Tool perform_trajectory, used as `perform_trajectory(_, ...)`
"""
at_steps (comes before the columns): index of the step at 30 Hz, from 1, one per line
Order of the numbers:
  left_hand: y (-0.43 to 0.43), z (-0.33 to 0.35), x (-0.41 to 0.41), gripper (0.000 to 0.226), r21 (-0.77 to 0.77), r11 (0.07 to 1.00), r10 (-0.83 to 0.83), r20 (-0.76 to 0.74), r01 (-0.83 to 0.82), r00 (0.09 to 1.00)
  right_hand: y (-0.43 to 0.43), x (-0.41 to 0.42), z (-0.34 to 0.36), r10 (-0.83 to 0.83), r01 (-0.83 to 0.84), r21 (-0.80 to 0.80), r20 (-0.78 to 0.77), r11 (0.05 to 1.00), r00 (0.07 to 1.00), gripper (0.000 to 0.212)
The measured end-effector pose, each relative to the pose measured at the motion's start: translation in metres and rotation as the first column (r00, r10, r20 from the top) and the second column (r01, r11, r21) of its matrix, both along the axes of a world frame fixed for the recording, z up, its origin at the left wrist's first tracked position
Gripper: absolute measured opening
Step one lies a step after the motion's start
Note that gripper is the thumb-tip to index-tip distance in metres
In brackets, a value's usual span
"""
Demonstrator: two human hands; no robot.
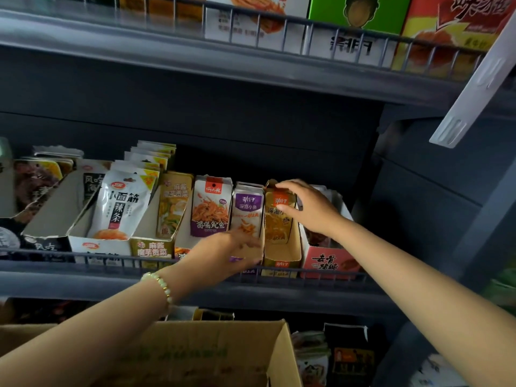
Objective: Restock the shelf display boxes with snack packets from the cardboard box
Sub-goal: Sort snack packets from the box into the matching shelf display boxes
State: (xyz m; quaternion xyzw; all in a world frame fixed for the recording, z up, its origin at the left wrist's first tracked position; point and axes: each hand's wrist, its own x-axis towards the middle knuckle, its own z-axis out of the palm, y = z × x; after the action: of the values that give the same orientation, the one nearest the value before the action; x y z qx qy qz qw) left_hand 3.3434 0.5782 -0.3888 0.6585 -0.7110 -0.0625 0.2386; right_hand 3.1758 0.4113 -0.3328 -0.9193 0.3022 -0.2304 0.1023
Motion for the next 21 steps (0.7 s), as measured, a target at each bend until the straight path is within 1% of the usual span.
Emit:
perform_trajectory(3, 0.049, 0.001, 0.013, 0.042, -0.054, 0.998, 0.033, 0.02, -0.032, 0.999, 0.044, -0.016, -0.006, 0.045, -0.049, 0.076, 0.05, 0.996, 0.998, 0.045)
perform_trajectory(5, 0.088, -0.006, 0.026, 0.04, -0.037, 0.997, 0.071, 0.007, -0.071, 0.997, 0.079, -0.026, -0.019, 0.095, -0.099, 0.137, 0.039, 0.986, 0.995, 0.044)
perform_trajectory(8, 0.145, -0.033, 0.054, 0.042, 0.08, 0.985, 0.152, -0.019, -0.15, 0.988, 0.127, -0.033, -0.052, 0.168, -0.155, 0.241, -0.033, 0.958, 0.985, 0.04)
perform_trajectory(10, 0.179, -0.055, 0.069, 0.057, 0.183, 0.967, 0.181, -0.015, -0.175, 0.983, 0.155, -0.033, -0.079, 0.205, -0.163, 0.346, -0.089, 0.924, 0.975, 0.037)
perform_trajectory(11, 0.193, -0.068, 0.075, 0.06, 0.237, 0.954, 0.191, -0.018, -0.182, 0.981, 0.167, -0.031, -0.094, 0.229, -0.163, 0.392, -0.127, 0.905, 0.965, 0.036)
perform_trajectory(12, 0.204, -0.079, 0.077, 0.057, 0.297, 0.938, 0.196, -0.022, -0.181, 0.98, 0.178, -0.028, -0.108, 0.255, -0.16, 0.435, -0.169, 0.886, 0.952, 0.036)
perform_trajectory(14, 0.218, -0.105, 0.079, 0.043, 0.402, 0.899, 0.201, -0.02, -0.176, 0.979, 0.195, -0.019, -0.14, 0.303, -0.131, 0.524, -0.258, 0.842, 0.917, 0.038)
perform_trajectory(16, 0.223, -0.129, 0.076, 0.047, 0.453, 0.874, 0.208, -0.02, -0.176, 0.978, 0.209, -0.008, -0.168, 0.341, -0.082, 0.573, -0.36, 0.815, 0.869, 0.042)
perform_trajectory(17, 0.223, -0.141, 0.073, 0.048, 0.48, 0.861, 0.217, -0.044, -0.17, 0.975, 0.215, -0.003, -0.179, 0.36, -0.063, 0.579, -0.414, 0.813, 0.836, 0.044)
perform_trajectory(19, 0.222, -0.161, 0.061, 0.041, 0.543, 0.83, 0.225, -0.123, -0.124, 0.967, 0.224, 0.004, -0.193, 0.395, -0.018, 0.582, -0.529, 0.813, 0.751, 0.048)
perform_trajectory(21, 0.216, -0.177, 0.048, 0.046, 0.605, 0.794, 0.192, -0.149, -0.064, 0.97, 0.228, 0.006, -0.196, 0.401, 0.01, 0.561, -0.604, 0.828, 0.688, 0.049)
